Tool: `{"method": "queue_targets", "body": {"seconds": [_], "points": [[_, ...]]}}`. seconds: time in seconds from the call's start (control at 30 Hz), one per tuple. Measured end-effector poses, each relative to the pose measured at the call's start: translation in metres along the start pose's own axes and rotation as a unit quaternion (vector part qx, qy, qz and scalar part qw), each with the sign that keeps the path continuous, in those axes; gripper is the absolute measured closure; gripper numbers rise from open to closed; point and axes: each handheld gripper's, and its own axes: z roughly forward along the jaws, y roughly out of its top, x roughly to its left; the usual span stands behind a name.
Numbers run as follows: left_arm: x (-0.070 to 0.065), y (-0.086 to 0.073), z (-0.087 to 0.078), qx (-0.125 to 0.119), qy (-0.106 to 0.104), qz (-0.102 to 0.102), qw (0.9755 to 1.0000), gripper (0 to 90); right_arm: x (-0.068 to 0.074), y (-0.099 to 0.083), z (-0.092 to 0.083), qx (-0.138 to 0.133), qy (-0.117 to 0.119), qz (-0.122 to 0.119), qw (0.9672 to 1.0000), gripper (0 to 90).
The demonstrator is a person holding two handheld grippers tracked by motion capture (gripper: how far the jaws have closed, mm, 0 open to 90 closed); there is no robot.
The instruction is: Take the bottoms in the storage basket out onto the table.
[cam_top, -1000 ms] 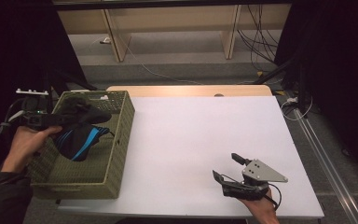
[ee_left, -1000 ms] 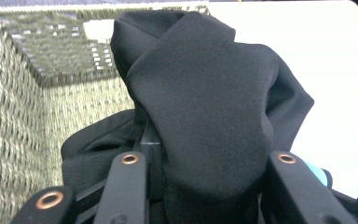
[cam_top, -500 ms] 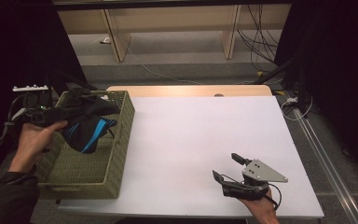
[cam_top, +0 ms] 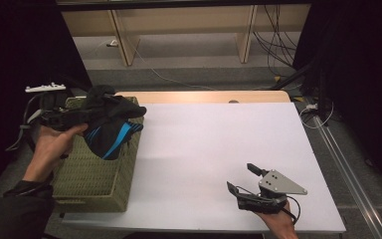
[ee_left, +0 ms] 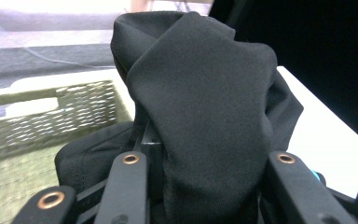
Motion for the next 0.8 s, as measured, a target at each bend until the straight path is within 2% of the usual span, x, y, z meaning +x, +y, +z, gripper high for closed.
{"method": "queue_targets", "body": {"seconds": [0.27,0.4,0.43,0.5,0.57,0.6,0.63,0.67,0.77,0.8], "points": [[-0.036,0.006,0.019,0.005,-0.043,0.025,0.9987,63.9,0.000,0.000,0.000,0.000,0.001,-0.001,1.0000,16.8],[-0.052,0.006,0.030,0.010,-0.069,0.028,0.9972,63.9,0.000,0.000,-0.001,0.000,0.001,0.000,1.0000,16.8],[-0.060,0.006,0.036,0.013,-0.079,0.031,0.9963,64.0,0.000,0.000,-0.001,0.000,0.001,-0.001,1.0000,16.8],[-0.063,0.006,0.038,0.015,-0.083,0.035,0.9959,64.0,0.000,0.000,-0.001,0.000,0.001,-0.001,1.0000,16.8],[-0.075,0.007,0.046,0.019,-0.093,0.042,0.9946,64.0,0.000,0.000,-0.001,0.000,0.001,0.000,1.0000,16.8],[-0.075,0.007,0.046,0.019,-0.093,0.042,0.9946,64.0,0.000,0.000,-0.001,0.000,0.001,0.000,1.0000,16.8],[-0.082,0.008,0.051,0.020,-0.100,0.045,0.9937,64.0,0.000,0.000,-0.001,0.000,0.001,0.000,1.0000,16.8],[-0.082,0.008,0.051,0.020,-0.100,0.045,0.9937,64.0,0.000,0.000,-0.001,0.000,0.001,0.000,1.0000,16.8],[-0.095,0.009,0.062,0.023,-0.113,0.052,0.9920,64.0,0.000,0.000,-0.001,-0.001,0.001,0.001,1.0000,16.8],[-0.095,0.009,0.062,0.023,-0.113,0.052,0.9920,64.0,0.000,0.000,-0.001,-0.001,0.001,0.001,1.0000,16.8]]}}
